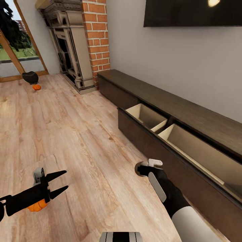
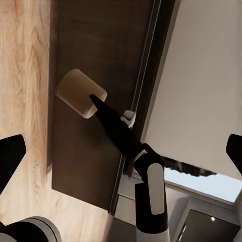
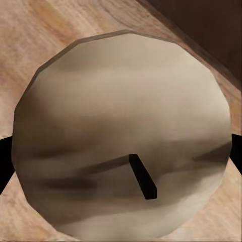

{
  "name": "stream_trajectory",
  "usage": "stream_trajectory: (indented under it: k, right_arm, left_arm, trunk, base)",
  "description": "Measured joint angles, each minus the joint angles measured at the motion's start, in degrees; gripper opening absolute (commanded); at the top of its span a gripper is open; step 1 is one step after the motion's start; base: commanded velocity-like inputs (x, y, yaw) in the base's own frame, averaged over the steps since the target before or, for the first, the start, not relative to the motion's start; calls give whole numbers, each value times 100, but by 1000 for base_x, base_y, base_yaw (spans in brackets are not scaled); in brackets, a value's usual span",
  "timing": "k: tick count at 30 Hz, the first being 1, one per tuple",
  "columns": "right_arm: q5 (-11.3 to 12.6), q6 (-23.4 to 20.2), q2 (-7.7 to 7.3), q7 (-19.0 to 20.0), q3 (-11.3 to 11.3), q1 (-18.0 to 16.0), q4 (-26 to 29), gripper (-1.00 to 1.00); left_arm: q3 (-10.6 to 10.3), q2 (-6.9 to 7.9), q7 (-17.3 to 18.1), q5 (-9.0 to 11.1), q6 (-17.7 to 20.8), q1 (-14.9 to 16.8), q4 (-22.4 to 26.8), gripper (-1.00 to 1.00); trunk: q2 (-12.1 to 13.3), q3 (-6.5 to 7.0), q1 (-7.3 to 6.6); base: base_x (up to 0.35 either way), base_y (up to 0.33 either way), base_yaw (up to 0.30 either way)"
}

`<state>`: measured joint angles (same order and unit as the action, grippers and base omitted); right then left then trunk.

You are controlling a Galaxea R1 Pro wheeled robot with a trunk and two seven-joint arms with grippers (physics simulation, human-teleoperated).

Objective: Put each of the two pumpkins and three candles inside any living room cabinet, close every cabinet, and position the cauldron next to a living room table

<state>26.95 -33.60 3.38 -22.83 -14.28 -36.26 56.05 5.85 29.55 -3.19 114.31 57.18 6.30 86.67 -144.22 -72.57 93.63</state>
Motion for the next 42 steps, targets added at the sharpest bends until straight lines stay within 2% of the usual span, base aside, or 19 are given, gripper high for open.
stream_trajectory:
  k: [14,28,42]
  right_arm:
    - [3,9,10,0,-9,-1,-3,-100]
    - [-12,-10,4,8,-9,-1,9,-100]
    - [2,1,12,9,-18,-1,3,-100]
  left_arm:
    - [1,-2,1,5,0,-2,7,100]
    - [0,-2,1,4,-1,0,-2,100]
    - [1,-1,1,-2,-3,-2,6,100]
  trunk:
    - [0,41,-2]
    - [0,49,-2]
    - [0,73,-2]
  base:
    - [-34,25,213]
    - [-9,0,36]
    - [-46,0,250]
